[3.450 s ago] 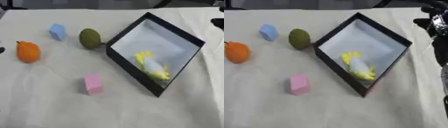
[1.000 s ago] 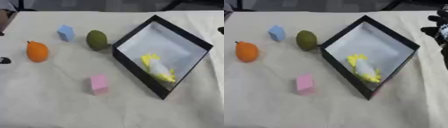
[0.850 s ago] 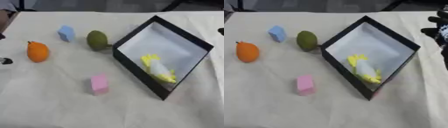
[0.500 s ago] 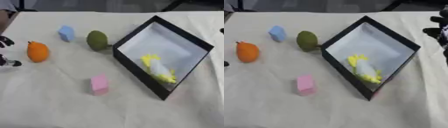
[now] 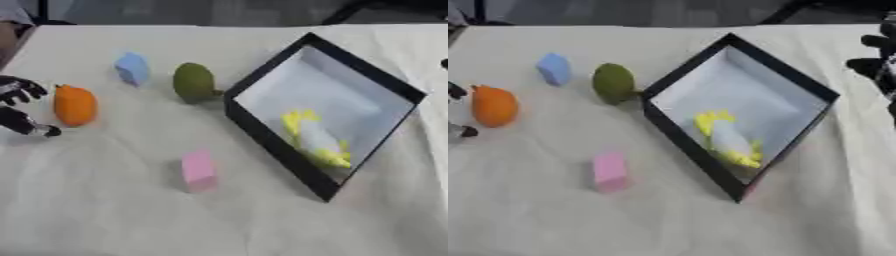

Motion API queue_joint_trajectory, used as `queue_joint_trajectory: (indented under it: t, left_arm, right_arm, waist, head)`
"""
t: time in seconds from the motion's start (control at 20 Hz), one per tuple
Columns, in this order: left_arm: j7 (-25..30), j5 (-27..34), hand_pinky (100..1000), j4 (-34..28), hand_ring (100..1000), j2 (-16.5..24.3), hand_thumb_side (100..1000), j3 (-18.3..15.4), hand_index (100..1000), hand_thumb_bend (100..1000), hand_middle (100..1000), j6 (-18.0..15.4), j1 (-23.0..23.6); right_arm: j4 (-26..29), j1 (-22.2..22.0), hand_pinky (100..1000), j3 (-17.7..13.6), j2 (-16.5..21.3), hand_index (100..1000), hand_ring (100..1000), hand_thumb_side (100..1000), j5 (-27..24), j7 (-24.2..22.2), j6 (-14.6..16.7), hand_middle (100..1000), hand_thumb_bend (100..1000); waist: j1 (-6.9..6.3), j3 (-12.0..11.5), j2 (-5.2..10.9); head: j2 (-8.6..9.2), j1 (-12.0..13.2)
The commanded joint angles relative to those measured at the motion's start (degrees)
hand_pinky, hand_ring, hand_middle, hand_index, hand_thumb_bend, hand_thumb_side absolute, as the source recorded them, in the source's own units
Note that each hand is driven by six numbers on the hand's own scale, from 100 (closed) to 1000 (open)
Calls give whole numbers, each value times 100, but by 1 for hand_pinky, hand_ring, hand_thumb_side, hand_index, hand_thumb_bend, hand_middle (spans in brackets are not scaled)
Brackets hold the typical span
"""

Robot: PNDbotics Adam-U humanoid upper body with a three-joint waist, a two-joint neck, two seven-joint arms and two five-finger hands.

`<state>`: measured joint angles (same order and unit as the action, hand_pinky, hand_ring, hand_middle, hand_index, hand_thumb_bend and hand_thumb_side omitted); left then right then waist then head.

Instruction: Pick up objects on the table and place them in the box.

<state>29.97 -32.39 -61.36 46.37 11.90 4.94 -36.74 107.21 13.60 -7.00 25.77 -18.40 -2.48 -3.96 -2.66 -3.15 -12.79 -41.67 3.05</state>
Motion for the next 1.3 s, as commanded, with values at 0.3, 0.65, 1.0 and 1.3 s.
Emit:
queue_joint_trajectory:
  t: [0.3,0.65,1.0,1.3]
  left_arm:
    - [-114,-101,813,172,822,-8,356,-81,882,611,789,43,-308]
    - [-113,-74,808,252,816,-95,360,-68,873,606,781,45,-440]
    - [-305,-481,784,339,796,-203,276,-55,844,526,755,-33,-557]
    - [-282,-462,694,248,686,-275,100,-23,625,100,607,-66,-570]
  right_arm:
    - [51,77,891,-3,73,912,720,572,-12,-43,7,823,100]
    - [53,97,891,5,67,912,720,572,-7,-55,7,824,100]
    - [58,126,892,14,67,912,721,572,-1,-67,9,824,100]
    - [50,131,892,17,65,912,721,573,8,-79,8,825,100]
  waist:
    - [-65,64,116]
    - [-56,111,75]
    - [-40,167,12]
    - [-25,169,-16]
  head:
    - [117,-39]
    - [123,-174]
    - [170,-154]
    - [173,-140]
